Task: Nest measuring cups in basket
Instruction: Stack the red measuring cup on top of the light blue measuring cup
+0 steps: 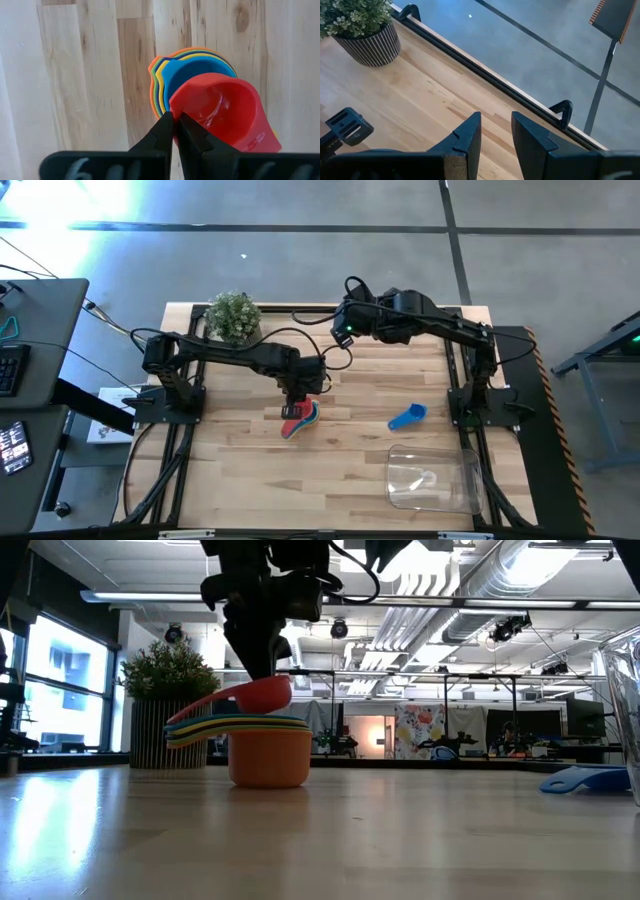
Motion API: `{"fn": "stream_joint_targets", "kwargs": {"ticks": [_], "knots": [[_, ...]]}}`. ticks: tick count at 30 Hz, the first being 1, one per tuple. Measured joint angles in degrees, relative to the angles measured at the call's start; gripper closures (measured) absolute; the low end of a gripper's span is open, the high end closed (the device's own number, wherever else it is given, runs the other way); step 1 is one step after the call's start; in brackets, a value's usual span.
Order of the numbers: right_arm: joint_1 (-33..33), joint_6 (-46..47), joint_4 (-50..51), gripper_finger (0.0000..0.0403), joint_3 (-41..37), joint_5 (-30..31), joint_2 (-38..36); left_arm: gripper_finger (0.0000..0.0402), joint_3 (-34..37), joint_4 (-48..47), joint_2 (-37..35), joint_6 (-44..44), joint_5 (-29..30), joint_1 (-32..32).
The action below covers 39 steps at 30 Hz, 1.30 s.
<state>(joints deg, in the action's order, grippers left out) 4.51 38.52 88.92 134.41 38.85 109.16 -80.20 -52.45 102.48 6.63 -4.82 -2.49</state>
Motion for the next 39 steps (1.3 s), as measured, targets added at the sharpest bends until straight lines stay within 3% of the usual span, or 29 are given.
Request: {"fn": "stream_joint_targets", "kwargs": {"ticks": [14,25,31,39], "knots": [[0.0,-1.07,0.02,0.0304,-0.02,-0.02,0.0,0.0332,0.02,0.04,0.0,-1.24,0.02,0.01],[-0.04,-1.07,1.11,0.0304,-0.02,-2.37,0.02,0.0341,-2.22,-8.07,-1.36,-5.27,0.3,-0.35],[-1.7,-0.65,1.11,0.0304,-0.02,-7.98,0.02,0.0348,-2.75,-15.92,-6.08,-9.09,1.32,-0.5],[-8.56,7.45,1.06,0.0304,-0.82,-12.09,0.21,0.0349,-2.73,-21.34,-17.16,-13.01,5.69,1.85]]}}
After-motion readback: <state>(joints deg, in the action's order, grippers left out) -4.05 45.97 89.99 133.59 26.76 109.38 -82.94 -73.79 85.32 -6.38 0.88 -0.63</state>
